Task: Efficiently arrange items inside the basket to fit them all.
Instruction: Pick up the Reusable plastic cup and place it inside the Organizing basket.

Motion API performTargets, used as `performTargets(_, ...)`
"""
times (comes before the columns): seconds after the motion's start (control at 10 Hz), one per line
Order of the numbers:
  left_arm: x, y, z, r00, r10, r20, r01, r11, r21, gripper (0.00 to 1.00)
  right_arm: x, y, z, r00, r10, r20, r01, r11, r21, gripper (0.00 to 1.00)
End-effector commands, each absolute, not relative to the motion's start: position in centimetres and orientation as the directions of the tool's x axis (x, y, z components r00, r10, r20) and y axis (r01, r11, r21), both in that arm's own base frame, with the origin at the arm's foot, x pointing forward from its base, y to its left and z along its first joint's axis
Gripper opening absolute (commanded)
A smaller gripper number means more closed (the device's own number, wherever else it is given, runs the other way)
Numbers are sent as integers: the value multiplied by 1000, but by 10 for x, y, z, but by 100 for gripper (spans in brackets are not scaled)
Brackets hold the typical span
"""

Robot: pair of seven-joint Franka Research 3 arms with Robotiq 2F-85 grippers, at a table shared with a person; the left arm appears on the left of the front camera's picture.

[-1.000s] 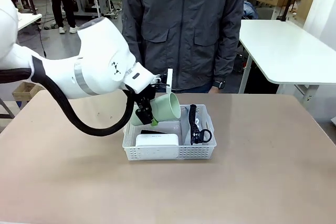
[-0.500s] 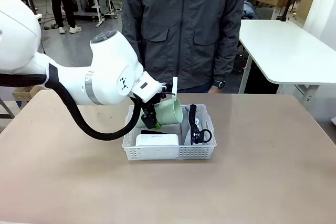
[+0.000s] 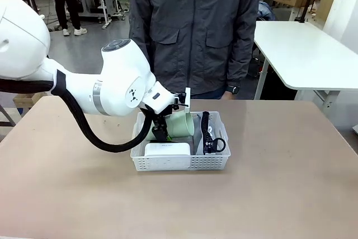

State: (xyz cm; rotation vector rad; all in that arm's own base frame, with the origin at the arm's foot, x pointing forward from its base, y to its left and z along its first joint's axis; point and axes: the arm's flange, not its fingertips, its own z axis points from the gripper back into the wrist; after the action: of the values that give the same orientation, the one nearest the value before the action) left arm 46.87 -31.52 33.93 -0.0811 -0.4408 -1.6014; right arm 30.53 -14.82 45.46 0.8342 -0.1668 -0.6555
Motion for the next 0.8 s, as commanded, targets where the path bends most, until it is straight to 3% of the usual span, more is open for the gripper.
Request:
performTargets(0.0, 472, -319, 344, -60, -949, 310, 978, 7, 210, 100, 306, -148, 455, 794, -598, -109, 468, 485, 739, 100)
performTargets(0.4, 474, -314, 351, -45, -944, 326, 978, 25, 208, 100, 306, -148, 455, 794, -598, -109, 468, 485, 739, 100)
performTargets(0.7, 468, -293, 380, -3, -913, 407, 981, 77, 178, 100, 306, -148, 455, 794, -598, -109, 468, 485, 739, 100)
